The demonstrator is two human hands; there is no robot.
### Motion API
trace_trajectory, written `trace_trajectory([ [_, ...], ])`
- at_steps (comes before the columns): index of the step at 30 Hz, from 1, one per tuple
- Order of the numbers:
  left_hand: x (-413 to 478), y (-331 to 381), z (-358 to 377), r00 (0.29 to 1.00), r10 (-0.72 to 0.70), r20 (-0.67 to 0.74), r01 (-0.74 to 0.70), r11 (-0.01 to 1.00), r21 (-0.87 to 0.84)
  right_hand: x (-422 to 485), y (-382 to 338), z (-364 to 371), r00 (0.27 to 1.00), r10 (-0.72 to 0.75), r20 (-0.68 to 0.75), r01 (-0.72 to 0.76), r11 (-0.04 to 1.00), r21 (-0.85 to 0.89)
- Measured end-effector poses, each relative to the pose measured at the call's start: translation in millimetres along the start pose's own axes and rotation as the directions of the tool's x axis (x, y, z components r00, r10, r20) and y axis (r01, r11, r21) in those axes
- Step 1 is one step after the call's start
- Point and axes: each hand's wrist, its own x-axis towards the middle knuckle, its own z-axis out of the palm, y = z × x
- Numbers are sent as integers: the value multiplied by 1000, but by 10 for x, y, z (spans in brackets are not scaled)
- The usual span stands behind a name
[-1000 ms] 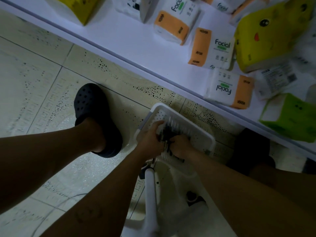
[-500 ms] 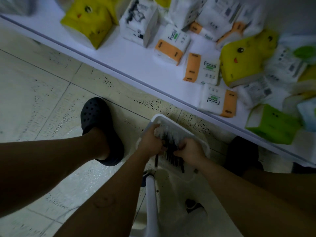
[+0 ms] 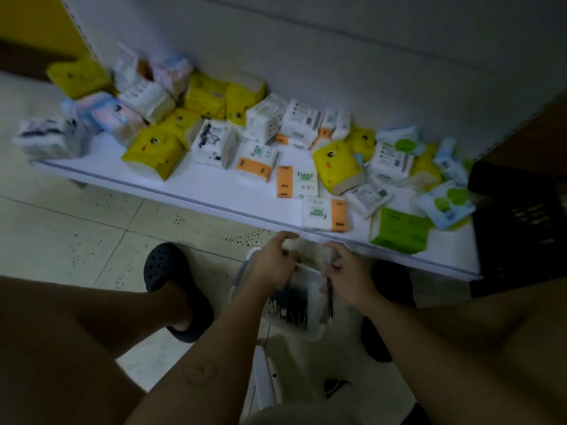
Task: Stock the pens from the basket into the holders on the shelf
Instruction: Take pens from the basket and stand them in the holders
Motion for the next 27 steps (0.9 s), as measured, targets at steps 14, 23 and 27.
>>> trace_trajectory([
  [14, -548, 1565, 128, 865, 500, 34, -500, 858, 115, -710, -1057, -1132, 875, -322, -361, 406, 895, 185],
  [23, -1077, 2876, 235, 626, 777, 66, -766, 597, 238, -1323, -1804, -2073, 647, -504, -572, 618, 786, 6],
  [27, -1384, 3430, 291, 477, 878, 27, -851, 454, 265, -1642, -2060, -2512, 545, -553, -630, 680, 732, -53],
])
